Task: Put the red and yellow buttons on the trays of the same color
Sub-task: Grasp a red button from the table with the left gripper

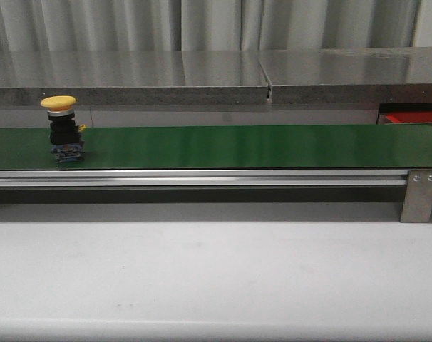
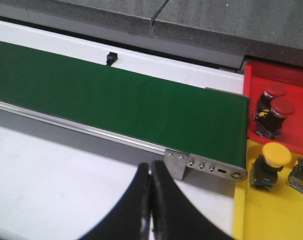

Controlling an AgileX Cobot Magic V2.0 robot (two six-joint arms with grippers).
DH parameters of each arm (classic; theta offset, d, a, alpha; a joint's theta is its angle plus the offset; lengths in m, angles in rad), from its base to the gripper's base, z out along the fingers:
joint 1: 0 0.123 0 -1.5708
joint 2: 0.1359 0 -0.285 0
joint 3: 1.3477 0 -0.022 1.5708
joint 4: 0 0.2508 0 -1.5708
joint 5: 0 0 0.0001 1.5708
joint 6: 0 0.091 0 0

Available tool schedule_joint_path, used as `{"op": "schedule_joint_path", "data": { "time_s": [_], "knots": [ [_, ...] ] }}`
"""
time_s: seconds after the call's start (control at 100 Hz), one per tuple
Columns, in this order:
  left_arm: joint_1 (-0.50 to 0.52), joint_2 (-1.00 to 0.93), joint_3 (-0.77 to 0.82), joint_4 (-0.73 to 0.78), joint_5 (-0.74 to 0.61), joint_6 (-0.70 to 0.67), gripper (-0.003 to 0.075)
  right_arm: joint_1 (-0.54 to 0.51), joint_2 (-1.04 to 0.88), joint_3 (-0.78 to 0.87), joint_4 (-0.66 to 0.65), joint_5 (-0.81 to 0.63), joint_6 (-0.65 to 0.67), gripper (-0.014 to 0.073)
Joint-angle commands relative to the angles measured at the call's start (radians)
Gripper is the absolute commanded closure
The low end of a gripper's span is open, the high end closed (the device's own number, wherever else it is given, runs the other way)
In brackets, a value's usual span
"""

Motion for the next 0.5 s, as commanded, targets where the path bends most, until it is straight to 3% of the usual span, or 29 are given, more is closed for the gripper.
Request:
{"op": "schedule_joint_path", "data": {
  "time_s": [0.0,0.49],
  "knots": [
    [-0.025,-0.053,-0.026,-0.011,-0.042,0.001,0.0513,0.001,0.001,-0.028,0.021,-0.061,-0.006,0.066],
    [-0.059,0.005,-0.023,-0.015,-0.006,0.015,0.0509,0.001,0.001,-0.028,0.021,-0.061,-0.006,0.066]
  ]
}}
